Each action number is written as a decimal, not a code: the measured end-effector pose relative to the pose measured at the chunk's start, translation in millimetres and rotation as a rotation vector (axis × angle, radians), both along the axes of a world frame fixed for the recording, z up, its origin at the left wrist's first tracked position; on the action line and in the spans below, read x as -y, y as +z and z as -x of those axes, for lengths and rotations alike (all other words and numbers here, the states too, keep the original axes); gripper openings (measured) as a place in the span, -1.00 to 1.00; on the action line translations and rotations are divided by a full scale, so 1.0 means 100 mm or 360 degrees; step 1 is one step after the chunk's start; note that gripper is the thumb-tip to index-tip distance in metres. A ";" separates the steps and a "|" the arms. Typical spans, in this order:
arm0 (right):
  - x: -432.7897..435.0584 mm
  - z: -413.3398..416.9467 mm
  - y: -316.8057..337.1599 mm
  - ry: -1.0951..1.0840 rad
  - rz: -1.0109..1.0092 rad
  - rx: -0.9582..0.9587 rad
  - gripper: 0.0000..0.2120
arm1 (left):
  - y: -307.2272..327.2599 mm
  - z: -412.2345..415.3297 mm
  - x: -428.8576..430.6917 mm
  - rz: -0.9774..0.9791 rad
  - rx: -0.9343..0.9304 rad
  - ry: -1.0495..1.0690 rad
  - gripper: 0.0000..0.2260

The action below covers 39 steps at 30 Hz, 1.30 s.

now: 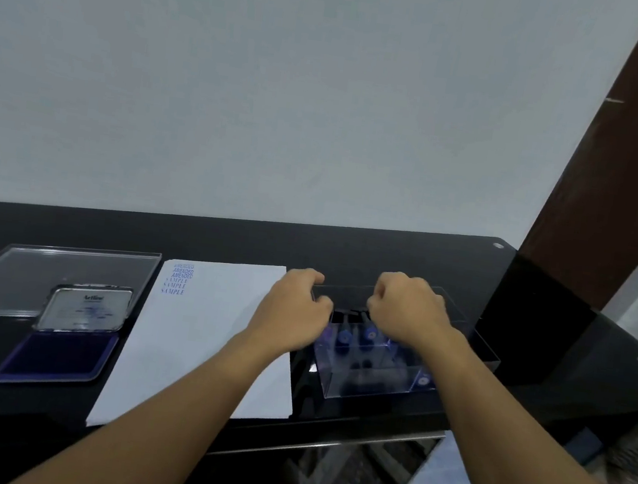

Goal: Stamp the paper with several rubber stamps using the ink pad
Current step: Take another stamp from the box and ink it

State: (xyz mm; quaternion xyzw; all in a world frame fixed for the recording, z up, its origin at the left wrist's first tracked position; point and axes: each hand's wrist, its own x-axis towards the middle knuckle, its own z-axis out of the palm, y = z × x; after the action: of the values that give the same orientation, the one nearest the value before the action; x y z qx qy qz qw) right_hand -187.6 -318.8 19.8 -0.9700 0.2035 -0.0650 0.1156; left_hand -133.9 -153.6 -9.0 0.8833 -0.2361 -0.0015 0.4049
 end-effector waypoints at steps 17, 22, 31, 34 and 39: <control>-0.24 -0.35 -0.17 0.0614 -0.0150 -0.0361 -0.66 | -0.25 0.01 -0.04 0.0038 -0.0081 -0.0108 -0.49; -0.25 -0.42 -0.18 0.0637 -0.0166 -0.0423 -0.72 | -0.24 0.01 -0.04 0.0103 -0.0099 -0.0114 -0.61; -0.22 -0.48 -0.20 0.0587 -0.0343 -0.0372 -0.82 | -0.21 -0.01 -0.12 0.0051 -0.0094 -0.0080 -0.55; -0.23 -0.54 -0.13 0.0635 -0.0246 -0.0542 -0.76 | -0.21 -0.02 -0.14 0.0058 -0.0096 -0.0047 -0.58; -0.24 -0.58 -0.11 0.0614 -0.0197 -0.0544 -0.80 | -0.21 -0.04 -0.19 0.0052 -0.0095 -0.0041 -0.58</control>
State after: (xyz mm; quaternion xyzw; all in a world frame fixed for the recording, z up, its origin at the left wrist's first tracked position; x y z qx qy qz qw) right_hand -129.9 -294.4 8.7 -0.9789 0.0349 0.1357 0.1489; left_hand -129.6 -134.2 -29.5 0.8730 -0.2354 -0.0293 0.4262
